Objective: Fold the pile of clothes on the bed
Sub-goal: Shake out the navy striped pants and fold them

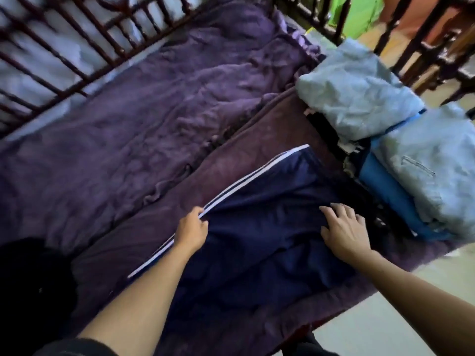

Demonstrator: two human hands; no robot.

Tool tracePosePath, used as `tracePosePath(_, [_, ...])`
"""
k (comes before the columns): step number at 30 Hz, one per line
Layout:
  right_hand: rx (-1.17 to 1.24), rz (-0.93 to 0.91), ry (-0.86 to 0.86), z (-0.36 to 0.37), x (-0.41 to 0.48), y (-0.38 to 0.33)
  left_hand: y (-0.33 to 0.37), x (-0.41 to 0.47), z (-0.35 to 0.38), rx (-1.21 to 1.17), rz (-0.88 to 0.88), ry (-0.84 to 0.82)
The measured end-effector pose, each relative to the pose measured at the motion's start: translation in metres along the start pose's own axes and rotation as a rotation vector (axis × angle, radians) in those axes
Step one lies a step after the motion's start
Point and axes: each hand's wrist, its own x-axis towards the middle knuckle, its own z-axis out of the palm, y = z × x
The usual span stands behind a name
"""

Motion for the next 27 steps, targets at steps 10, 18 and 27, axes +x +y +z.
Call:
tracePosePath(10, [-0.159,-0.551,-0.425,0.022,0.001,-0.187,-0.216,-0.119,-0.022,-0.074,-0.445,0.033])
tracePosePath(18, [-0.275,-0.707,-0.425,0.089,-0.027,-0.298,-0.333,-0.094,0.001,0.096,-0.316,0.129])
tracePosePath(27, [-0.103,-0.669,-0.172,0.162,-0.023,-0.427,-0.428,-0.065,0.037,0.185,-0.1,0.16])
